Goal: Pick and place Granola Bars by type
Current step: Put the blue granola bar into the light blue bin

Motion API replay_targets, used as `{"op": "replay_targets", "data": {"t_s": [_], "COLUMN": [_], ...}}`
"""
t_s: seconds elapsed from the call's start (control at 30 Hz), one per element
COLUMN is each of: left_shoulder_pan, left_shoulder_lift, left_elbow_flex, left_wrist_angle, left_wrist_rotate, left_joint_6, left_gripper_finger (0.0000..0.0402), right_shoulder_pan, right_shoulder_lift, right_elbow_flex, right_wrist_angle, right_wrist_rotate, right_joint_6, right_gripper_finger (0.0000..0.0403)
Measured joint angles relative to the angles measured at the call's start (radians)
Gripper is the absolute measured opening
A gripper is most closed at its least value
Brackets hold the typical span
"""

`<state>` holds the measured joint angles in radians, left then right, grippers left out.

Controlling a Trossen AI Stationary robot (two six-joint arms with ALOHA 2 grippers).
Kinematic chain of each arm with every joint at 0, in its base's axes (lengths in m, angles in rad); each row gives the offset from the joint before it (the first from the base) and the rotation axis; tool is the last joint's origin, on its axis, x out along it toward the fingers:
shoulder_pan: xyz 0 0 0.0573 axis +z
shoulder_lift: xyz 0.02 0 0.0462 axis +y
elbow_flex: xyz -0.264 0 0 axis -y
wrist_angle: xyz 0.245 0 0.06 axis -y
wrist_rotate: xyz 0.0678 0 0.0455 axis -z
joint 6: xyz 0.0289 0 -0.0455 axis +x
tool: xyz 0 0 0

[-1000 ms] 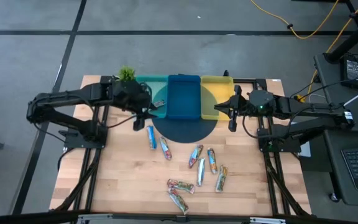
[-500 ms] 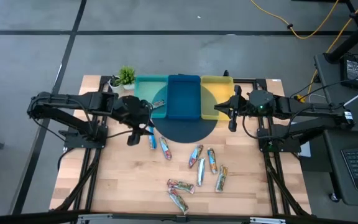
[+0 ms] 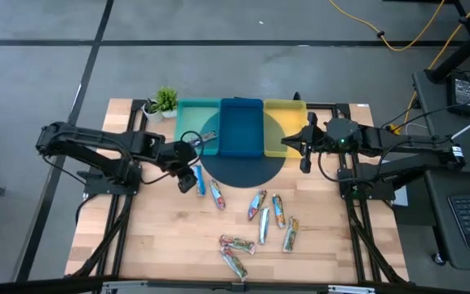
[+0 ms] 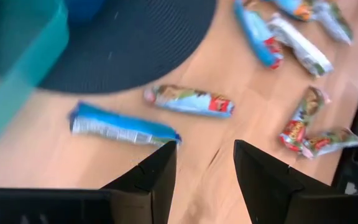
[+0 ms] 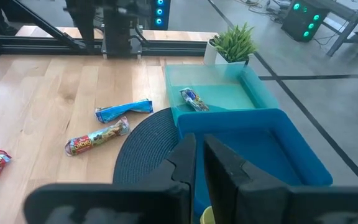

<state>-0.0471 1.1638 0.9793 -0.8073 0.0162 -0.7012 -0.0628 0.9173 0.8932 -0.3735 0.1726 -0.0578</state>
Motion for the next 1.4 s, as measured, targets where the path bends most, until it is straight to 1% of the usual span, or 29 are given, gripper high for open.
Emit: {"op": "replay_targets", "data": {"t_s": [0.13,0.27,0.47,0.63,0.77,1.0,1.27,1.4], "left_shoulder_pan": [0.000,0.000,-0.006,-0.006,-0.005,-0.006,-0.006,-0.006], "left_shoulder_lift": [0.000,0.000,0.000,0.004,0.022,0.110,0.231,0.259], "left_elbow_flex": [-0.074,-0.147,-0.242,-0.294,-0.306,-0.307,-0.307,-0.307], "left_wrist_angle": [0.055,0.146,0.307,0.345,0.351,0.391,0.398,0.450], "left_wrist_rotate": [-0.001,0.001,-0.005,-0.008,-0.006,0.006,0.012,0.013], "left_joint_6": [-0.118,-0.191,-0.213,-0.265,-0.264,-0.240,-0.290,-0.318], "left_gripper_finger": [0.0152,0.0152,0.0153,0.0153,0.0153,0.0153,0.0153,0.0153], "right_shoulder_pan": [0.000,0.000,0.000,0.000,0.000,0.000,0.000,0.000], "right_shoulder_lift": [0.000,0.000,0.000,0.000,0.000,0.000,0.000,0.000], "right_elbow_flex": [0.000,0.000,0.000,0.000,0.000,0.000,0.000,0.000], "right_wrist_angle": [0.000,0.000,-0.001,-0.015,-0.017,-0.022,-0.022,-0.022], "right_wrist_rotate": [0.000,0.000,0.001,-0.008,-0.042,-0.043,-0.043,-0.043], "right_joint_6": [-0.001,-0.003,-0.003,0.001,0.000,-0.002,-0.003,-0.003], "right_gripper_finger": [0.0034,0.0034,0.0034,0.0034,0.0034,0.0034,0.0034,0.0034]}}
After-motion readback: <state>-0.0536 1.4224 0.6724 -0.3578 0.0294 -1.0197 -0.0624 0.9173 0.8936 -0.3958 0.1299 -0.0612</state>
